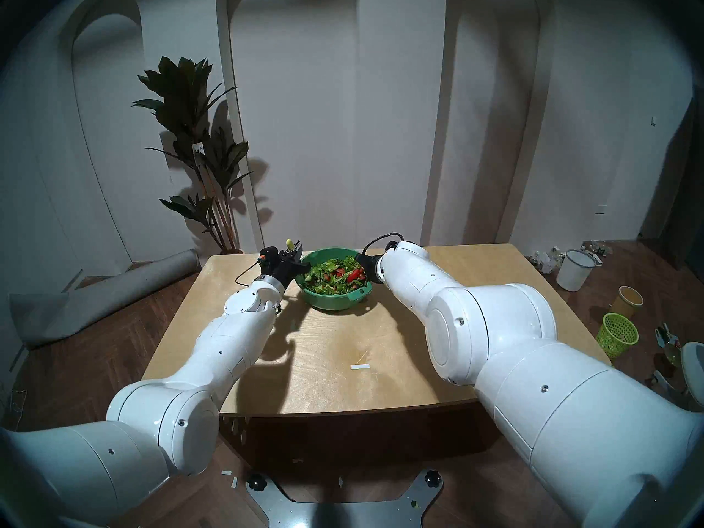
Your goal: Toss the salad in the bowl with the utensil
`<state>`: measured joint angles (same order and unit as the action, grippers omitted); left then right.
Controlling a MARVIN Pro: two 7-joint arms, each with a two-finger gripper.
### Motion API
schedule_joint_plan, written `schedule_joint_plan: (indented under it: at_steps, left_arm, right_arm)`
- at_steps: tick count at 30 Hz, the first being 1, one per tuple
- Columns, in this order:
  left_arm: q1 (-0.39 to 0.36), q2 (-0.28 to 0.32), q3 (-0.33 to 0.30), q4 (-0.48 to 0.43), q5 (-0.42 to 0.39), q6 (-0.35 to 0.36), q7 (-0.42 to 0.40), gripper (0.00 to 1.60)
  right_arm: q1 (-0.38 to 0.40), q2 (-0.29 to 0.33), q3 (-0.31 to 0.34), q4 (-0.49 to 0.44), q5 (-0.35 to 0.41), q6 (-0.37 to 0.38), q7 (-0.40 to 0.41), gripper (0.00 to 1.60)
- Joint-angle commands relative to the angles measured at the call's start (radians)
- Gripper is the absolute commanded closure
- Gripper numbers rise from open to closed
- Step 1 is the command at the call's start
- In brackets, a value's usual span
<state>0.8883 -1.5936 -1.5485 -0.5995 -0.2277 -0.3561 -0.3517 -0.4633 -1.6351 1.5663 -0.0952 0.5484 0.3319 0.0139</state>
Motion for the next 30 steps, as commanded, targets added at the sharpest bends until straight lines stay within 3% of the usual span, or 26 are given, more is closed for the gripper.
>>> schedule_joint_plan:
  at_steps: [1,13,30]
  left_arm:
    - [-0.002,-0.057,0.01,-0.081,0.005,0.002,0.045,1.6]
    - [0.048,-0.132,0.013,-0.151,0.005,0.028,0.177,1.6]
    - [0.15,-0.176,0.014,-0.274,0.05,0.07,0.422,1.6]
  right_arm:
    - [0.034,-0.004,0.001,-0.028,0.001,-0.007,0.006,1.31]
    - [0.033,-0.004,0.001,-0.027,0.001,-0.007,0.005,1.31]
    - [0.034,-0.004,0.001,-0.028,0.001,-0.007,0.005,1.31]
